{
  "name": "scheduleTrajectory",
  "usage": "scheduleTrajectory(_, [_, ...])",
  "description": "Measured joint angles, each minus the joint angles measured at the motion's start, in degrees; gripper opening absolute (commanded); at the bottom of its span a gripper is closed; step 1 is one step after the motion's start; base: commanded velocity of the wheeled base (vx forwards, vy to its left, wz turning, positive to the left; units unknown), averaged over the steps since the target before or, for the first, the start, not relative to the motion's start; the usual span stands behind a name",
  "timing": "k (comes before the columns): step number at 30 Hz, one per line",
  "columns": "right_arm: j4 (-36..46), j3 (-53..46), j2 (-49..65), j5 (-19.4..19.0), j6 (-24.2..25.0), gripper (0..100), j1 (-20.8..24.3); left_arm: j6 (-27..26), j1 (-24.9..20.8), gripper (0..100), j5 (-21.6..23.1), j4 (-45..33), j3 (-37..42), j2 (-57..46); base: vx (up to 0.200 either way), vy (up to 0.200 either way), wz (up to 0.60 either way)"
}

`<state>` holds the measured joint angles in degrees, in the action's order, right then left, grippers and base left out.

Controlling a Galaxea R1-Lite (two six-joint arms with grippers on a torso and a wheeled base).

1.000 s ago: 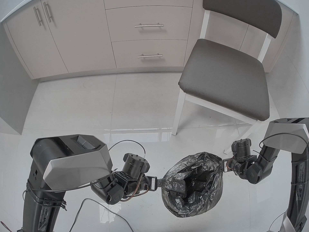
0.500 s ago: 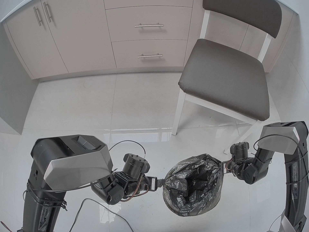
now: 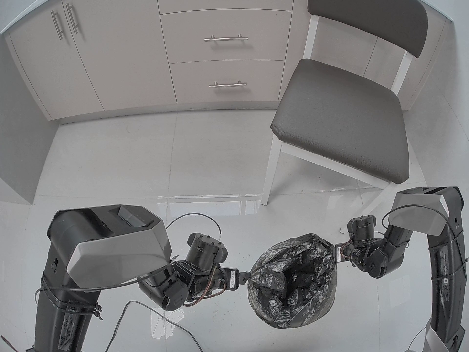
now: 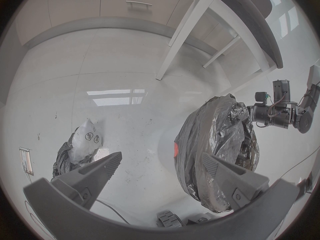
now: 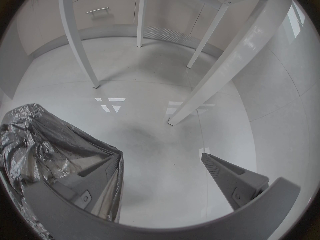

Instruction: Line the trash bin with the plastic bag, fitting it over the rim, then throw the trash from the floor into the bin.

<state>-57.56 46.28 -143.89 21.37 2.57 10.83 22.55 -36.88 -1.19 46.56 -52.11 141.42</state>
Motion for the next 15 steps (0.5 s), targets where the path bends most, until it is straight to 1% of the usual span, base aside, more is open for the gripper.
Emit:
scheduleTrajectory(1, [0.0, 0.1, 0.0, -0.3, 0.1, 100, 0.0, 0.0, 0.0, 100, 0.0, 0.0, 0.0, 0.0, 0.000, 0.000, 0.00])
scheduleTrajectory(5, [-0.1, 0.6, 0.0, -4.4, 1.6, 100, -0.5, 0.0, 0.0, 100, 0.0, 0.0, 0.0, 0.0, 0.000, 0.000, 0.00])
scheduleTrajectory(8, [-0.1, 0.7, 0.6, -5.4, 3.8, 100, -0.9, 0.0, 0.0, 100, 0.0, 0.0, 0.2, 0.0, 0.000, 0.000, 0.00])
scheduleTrajectory(15, [0.0, -1.6, 5.9, -6.1, 4.4, 100, -0.6, 0.0, 0.0, 100, 0.1, 0.0, 0.5, -0.1, 0.000, 0.000, 0.00])
